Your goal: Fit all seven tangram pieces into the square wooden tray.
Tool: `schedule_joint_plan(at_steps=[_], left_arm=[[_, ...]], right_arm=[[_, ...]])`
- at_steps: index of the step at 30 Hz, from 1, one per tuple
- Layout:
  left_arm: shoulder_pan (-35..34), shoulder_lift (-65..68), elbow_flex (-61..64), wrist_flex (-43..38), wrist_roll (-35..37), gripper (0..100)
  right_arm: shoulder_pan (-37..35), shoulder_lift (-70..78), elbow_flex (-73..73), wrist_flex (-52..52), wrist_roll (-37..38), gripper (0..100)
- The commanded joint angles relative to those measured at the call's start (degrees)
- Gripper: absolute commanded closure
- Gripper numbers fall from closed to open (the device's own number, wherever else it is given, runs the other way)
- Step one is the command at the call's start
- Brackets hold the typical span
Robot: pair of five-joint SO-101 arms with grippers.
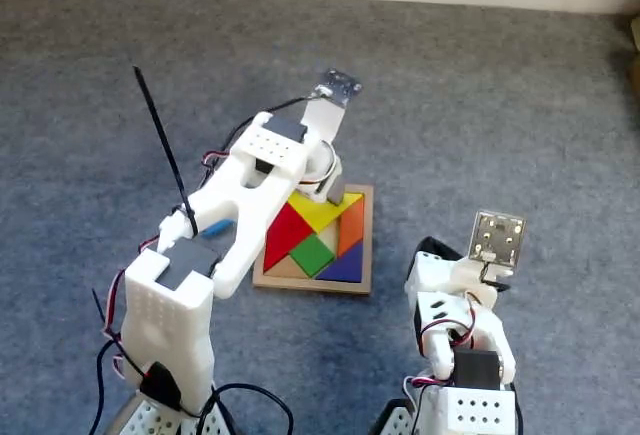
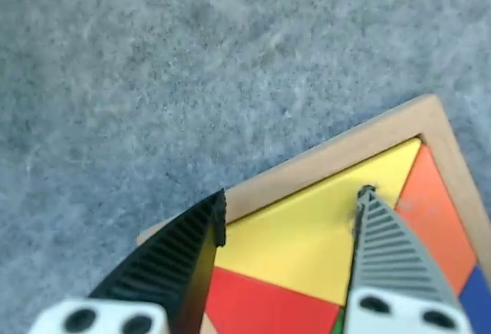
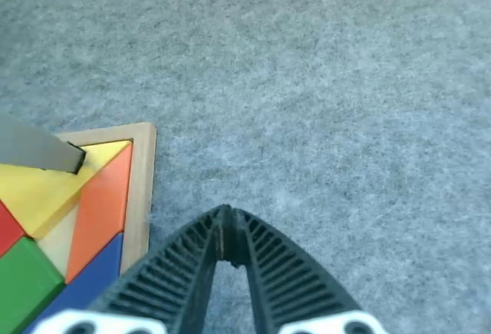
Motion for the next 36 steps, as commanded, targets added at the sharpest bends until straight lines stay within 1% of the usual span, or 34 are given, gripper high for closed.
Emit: schedule_joint_plan(at_steps=[1,5,9,13,17,21,23,27,33,36], left_arm=[[-0.48,-7.25,-3.30,3.52,-0.26,74],[-0.66,-15.96,-1.01,7.12,-0.26,74],[-3.30,-23.25,3.65,8.00,-0.26,74],[-9.36,-29.05,8.31,8.26,-0.53,74],[-16.75,-32.13,11.03,11.16,-0.88,74],[-23.25,-32.31,12.97,13.63,-7.30,74],[-25.98,-32.31,15.08,12.84,-9.14,74],[-28.70,-32.22,19.21,10.37,-10.29,68],[-28.97,-32.13,26.24,3.34,-10.55,67],[-28.62,-30.90,29.41,-1.05,-12.75,67]], right_arm=[[0.57,0.84,8.48,0.13,-0.18,99.5],[0.57,0.84,8.48,0.13,-0.18,99.5],[0.57,0.84,8.48,0.13,-0.18,99.5],[0.57,0.84,8.48,0.13,-0.18,99.5],[0.57,0.84,8.48,0.13,-0.18,99.5],[0.57,0.84,8.48,0.13,-0.18,99.5],[0.57,0.84,8.48,0.13,-0.18,99.5],[0.57,0.84,8.48,0.13,-0.18,99.5],[0.57,0.84,8.48,0.13,-0.18,99.5],[0.57,0.84,8.48,0.13,-0.18,99.5]])
